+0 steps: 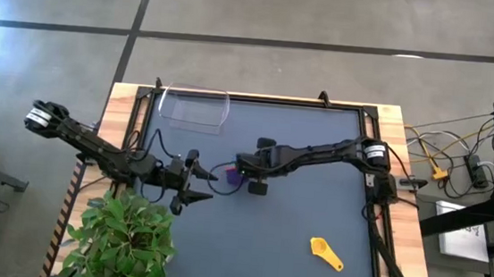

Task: Nest measuring cups in basket
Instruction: Stack the blue measuring cup on top of the green measuring cup

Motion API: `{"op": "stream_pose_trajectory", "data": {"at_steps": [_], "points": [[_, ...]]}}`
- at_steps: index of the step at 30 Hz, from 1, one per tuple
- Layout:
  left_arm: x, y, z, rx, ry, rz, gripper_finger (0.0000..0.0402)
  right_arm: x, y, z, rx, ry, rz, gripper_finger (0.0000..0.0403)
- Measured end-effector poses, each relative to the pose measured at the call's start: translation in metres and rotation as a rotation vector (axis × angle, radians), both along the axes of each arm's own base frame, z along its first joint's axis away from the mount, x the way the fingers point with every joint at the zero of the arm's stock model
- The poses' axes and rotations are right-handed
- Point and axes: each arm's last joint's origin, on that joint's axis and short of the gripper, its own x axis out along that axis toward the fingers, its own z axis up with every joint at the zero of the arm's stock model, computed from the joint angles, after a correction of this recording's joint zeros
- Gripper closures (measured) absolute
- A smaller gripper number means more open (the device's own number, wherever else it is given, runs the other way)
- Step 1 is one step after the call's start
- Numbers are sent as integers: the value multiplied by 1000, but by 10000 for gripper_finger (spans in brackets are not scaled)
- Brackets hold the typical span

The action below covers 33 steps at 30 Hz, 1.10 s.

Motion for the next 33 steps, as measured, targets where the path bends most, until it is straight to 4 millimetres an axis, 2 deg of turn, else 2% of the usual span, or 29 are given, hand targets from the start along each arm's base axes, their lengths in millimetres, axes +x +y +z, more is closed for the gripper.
{"op": "stream_pose_trajectory", "data": {"at_steps": [4,10,14,19,23,29,33], "points": [[0,0,-1,5,6,0,169,-1,-11,-1,4,7,-6,371],[0,0,-1,18,8,1,169,-1,-4,-1,-28,7,7,367],[0,0,-1,18,10,14,169,-2,3,1,-224,30,-3,371],[0,1,-1,17,10,24,169,-6,0,2,-537,57,-77,371],[0,1,-1,17,11,25,169,-12,-8,-6,-684,93,-126,371],[0,1,0,12,-1,34,169,-26,-29,-28,-699,146,-175,371],[0,1,0,14,5,44,169,-33,-36,-37,-722,179,-191,371]]}}
